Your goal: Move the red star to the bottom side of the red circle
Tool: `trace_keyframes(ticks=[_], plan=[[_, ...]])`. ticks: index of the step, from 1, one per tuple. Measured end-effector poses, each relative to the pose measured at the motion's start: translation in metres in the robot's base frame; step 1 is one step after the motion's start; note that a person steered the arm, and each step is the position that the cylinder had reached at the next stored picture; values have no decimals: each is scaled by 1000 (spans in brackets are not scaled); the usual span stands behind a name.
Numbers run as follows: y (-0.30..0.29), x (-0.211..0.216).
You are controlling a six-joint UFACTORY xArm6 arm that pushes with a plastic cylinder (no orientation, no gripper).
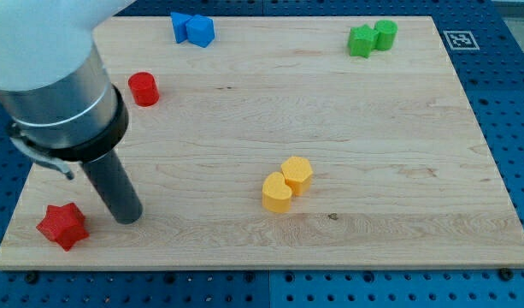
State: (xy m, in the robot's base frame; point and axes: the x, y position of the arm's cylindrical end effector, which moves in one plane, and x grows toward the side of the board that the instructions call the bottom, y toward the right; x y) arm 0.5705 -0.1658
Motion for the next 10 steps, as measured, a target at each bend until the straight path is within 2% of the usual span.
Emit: trace_keyframes(ticks=[3,5,7,8,10], plan=[[-3,40],[-14,47],[-115,47],[-116,47],[-83,46]])
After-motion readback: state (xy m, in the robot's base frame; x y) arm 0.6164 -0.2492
